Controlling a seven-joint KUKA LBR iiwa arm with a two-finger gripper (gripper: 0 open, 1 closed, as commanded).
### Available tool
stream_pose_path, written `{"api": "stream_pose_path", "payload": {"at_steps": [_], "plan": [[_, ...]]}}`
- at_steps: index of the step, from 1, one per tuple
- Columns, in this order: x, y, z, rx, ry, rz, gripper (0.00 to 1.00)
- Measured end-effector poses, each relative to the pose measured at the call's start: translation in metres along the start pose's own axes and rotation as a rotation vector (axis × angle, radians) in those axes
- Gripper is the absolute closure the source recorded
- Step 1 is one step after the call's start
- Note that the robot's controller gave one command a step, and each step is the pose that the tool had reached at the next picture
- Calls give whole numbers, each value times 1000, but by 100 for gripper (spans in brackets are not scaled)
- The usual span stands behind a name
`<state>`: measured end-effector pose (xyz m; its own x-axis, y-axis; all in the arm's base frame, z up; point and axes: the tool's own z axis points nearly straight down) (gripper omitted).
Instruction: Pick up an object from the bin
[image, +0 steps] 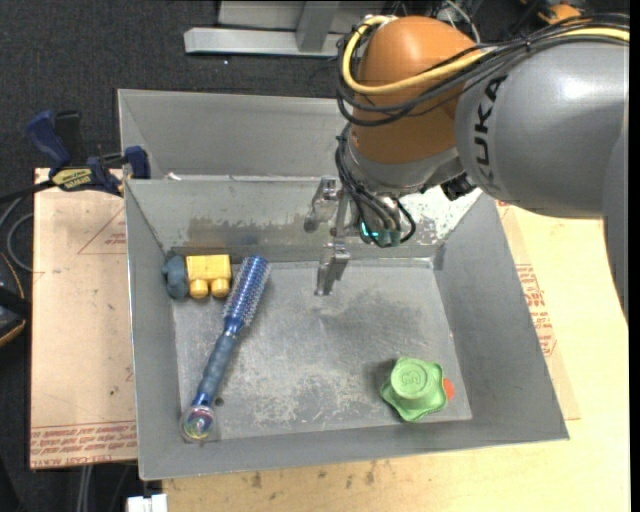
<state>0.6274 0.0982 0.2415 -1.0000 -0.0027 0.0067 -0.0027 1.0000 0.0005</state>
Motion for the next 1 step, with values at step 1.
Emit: {"api": "stream_pose_path", "payload": {"at_steps": [1], "plan": [[80,36,122,0,2,-228,0]]}}
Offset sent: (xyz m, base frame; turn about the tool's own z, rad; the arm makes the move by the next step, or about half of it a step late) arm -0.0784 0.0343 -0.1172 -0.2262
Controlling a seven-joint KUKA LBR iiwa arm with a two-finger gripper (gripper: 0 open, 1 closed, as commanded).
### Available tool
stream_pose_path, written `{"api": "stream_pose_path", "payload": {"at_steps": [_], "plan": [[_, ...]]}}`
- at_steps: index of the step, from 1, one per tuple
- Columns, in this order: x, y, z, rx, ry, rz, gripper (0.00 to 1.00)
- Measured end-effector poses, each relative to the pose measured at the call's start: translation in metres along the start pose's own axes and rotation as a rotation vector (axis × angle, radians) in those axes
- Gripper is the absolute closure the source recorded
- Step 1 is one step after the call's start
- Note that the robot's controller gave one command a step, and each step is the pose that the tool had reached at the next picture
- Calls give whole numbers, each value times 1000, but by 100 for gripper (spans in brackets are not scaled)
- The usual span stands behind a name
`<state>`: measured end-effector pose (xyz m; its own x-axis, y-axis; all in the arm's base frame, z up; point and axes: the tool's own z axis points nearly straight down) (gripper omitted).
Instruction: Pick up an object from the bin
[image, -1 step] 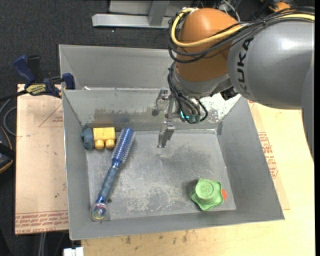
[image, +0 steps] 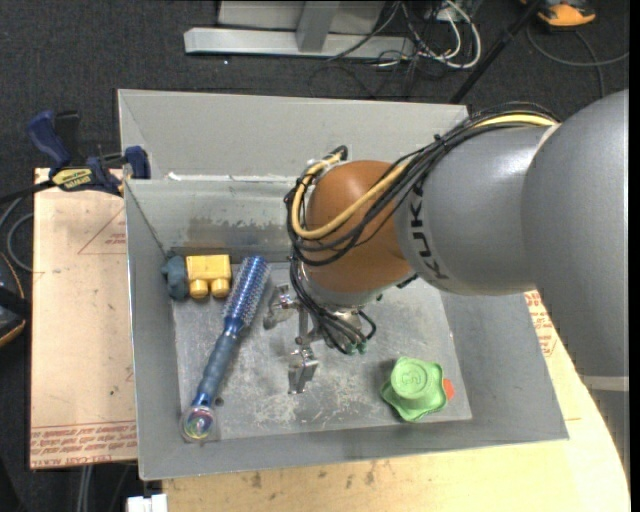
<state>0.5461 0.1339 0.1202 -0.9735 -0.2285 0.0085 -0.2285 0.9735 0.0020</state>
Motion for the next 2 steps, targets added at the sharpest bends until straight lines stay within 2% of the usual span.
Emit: {"api": "stream_pose_path", "payload": {"at_steps": [1,2], "plan": [[44,17,17,1,-5,-182,0],[29,59,-91,1,-19,-180,0]]}}
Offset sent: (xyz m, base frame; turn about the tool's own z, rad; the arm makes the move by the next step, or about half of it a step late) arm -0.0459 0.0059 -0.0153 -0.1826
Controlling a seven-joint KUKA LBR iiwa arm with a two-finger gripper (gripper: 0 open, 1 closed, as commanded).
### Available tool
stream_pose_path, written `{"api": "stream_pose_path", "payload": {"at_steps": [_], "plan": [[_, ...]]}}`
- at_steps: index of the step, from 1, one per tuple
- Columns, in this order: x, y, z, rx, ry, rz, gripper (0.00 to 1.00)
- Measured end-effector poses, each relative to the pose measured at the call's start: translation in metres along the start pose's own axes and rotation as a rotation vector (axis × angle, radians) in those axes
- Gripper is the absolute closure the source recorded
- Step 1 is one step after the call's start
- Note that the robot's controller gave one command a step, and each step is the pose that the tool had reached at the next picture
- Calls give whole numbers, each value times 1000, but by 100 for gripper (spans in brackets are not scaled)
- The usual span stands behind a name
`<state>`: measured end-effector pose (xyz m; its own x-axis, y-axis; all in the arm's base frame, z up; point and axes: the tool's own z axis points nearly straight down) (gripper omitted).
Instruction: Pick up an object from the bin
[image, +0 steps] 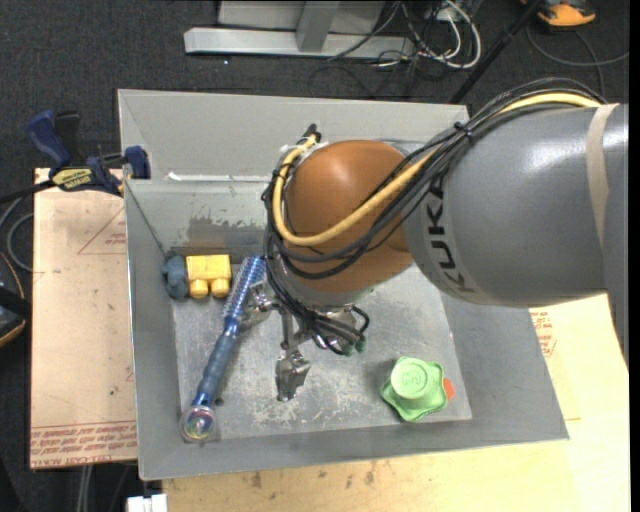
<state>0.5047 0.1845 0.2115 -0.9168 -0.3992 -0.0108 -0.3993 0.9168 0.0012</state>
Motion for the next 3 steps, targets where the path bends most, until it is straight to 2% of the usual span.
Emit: {"api": "stream_pose_path", "payload": {"at_steps": [1,2,3], "plan": [[-12,48,129,0,3,-82,0],[-11,47,131,-1,6,-80,100],[-7,54,3,0,2,-80,100]]}}
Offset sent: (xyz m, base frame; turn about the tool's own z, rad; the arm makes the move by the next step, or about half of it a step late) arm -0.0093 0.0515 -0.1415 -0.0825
